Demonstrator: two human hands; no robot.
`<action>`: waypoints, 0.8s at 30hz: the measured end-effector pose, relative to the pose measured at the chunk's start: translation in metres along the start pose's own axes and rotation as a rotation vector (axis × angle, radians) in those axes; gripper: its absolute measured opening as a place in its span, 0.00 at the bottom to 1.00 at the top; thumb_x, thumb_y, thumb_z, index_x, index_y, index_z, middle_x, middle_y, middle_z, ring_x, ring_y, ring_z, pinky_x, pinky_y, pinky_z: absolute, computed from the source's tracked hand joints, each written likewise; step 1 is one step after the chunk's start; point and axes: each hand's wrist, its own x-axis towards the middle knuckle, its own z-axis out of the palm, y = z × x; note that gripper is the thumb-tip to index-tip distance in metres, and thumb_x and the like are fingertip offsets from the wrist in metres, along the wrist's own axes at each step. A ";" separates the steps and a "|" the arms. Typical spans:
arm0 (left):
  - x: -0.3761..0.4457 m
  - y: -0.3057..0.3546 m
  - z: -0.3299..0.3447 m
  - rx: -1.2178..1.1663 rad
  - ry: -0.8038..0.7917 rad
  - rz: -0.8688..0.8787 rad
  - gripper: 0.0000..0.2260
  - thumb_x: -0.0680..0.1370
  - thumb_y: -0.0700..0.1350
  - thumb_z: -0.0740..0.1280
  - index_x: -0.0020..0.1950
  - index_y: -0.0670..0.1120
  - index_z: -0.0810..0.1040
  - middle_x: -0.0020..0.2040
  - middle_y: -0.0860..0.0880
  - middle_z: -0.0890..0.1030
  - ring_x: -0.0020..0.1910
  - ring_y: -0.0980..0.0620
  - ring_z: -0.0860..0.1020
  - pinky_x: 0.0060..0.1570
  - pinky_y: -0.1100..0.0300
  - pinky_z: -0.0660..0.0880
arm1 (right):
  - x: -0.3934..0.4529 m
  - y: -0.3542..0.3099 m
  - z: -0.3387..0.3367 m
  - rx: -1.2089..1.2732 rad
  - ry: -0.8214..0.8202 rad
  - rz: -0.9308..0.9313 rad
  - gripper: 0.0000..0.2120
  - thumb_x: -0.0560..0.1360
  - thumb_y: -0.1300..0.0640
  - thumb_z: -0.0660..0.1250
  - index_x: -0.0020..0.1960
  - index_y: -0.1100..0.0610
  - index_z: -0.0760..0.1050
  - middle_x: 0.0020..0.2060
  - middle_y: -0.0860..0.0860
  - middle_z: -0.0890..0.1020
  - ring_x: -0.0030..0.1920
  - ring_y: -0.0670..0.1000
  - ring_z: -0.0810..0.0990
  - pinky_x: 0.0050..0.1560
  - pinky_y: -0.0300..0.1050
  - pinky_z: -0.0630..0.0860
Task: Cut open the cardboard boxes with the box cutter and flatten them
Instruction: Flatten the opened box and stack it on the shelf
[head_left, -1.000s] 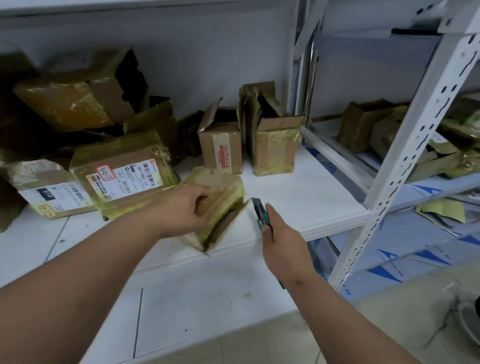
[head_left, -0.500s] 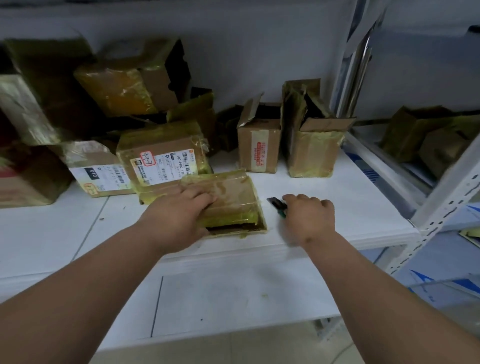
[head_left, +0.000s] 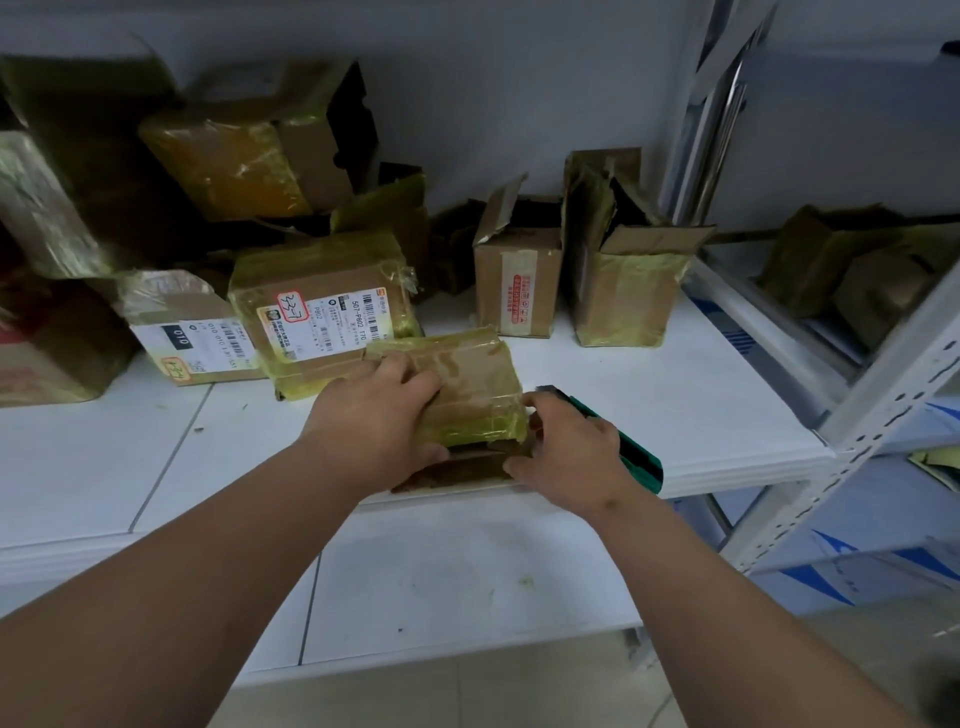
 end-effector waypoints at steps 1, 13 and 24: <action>0.000 0.002 0.002 0.033 0.000 0.001 0.34 0.69 0.67 0.69 0.71 0.58 0.62 0.68 0.50 0.65 0.65 0.46 0.67 0.60 0.50 0.72 | 0.000 -0.002 0.003 -0.003 0.038 0.006 0.21 0.72 0.50 0.71 0.60 0.41 0.67 0.47 0.40 0.78 0.56 0.49 0.76 0.69 0.51 0.59; -0.004 -0.013 -0.028 -0.447 -0.095 -0.027 0.12 0.78 0.61 0.62 0.47 0.54 0.74 0.42 0.53 0.78 0.43 0.52 0.76 0.43 0.55 0.75 | -0.010 -0.009 0.016 0.188 0.208 0.114 0.34 0.69 0.39 0.74 0.69 0.48 0.64 0.53 0.44 0.78 0.54 0.49 0.71 0.72 0.54 0.60; -0.007 -0.022 -0.017 -0.701 0.027 -0.177 0.11 0.76 0.59 0.68 0.42 0.52 0.77 0.43 0.51 0.81 0.44 0.52 0.77 0.42 0.56 0.74 | 0.001 -0.016 0.027 0.259 0.364 0.052 0.20 0.72 0.56 0.66 0.63 0.52 0.68 0.51 0.46 0.79 0.52 0.55 0.78 0.59 0.53 0.74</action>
